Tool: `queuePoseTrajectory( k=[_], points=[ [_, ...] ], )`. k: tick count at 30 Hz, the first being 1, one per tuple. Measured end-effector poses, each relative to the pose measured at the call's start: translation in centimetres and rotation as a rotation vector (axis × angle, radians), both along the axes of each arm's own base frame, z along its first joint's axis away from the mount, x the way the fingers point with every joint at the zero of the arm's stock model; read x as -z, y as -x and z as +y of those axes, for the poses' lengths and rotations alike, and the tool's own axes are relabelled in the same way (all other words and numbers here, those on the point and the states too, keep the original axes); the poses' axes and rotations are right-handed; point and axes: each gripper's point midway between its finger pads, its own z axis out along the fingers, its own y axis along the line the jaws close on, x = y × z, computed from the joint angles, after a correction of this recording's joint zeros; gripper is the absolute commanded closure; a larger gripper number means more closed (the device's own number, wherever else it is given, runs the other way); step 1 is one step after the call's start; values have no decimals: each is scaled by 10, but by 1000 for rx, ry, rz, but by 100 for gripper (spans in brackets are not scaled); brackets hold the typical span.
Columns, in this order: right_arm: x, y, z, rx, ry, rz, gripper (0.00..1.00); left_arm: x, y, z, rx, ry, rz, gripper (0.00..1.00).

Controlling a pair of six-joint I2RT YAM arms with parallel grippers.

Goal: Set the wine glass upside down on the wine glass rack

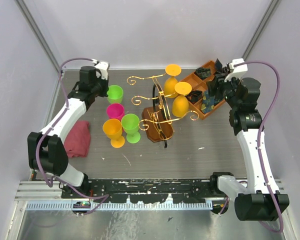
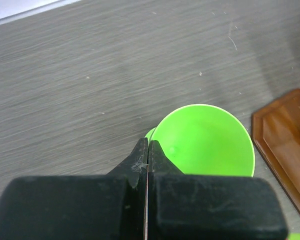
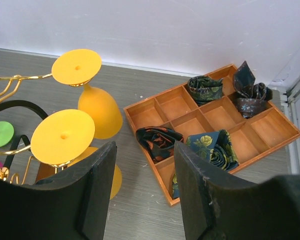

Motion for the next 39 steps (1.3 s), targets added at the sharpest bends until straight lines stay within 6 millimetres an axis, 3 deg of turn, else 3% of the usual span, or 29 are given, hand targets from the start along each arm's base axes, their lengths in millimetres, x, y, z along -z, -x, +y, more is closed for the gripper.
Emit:
queuePoseTrajectory(
  k=[4,9,19,27,33,39],
  points=[
    [4,-4,6,-23,-32,22,45,-19,-2,20,-54,21,-40,100],
    [5,-12,12,-35,-112,56,45,-50,-3,23,-67,44,-129,100],
    [-7,-32,23,-52,-246,96,45,-149,-10,38,-111,72,-415,100],
    [-26,-37,33,-89,-334,80,45,-231,-3,30,-62,147,-652,100],
    [-44,-42,51,-139,-435,43,45,-267,1,19,-12,224,-756,100],
    [-66,-48,93,-262,-411,-26,44,-293,6,-2,69,360,-808,100]
  ],
)
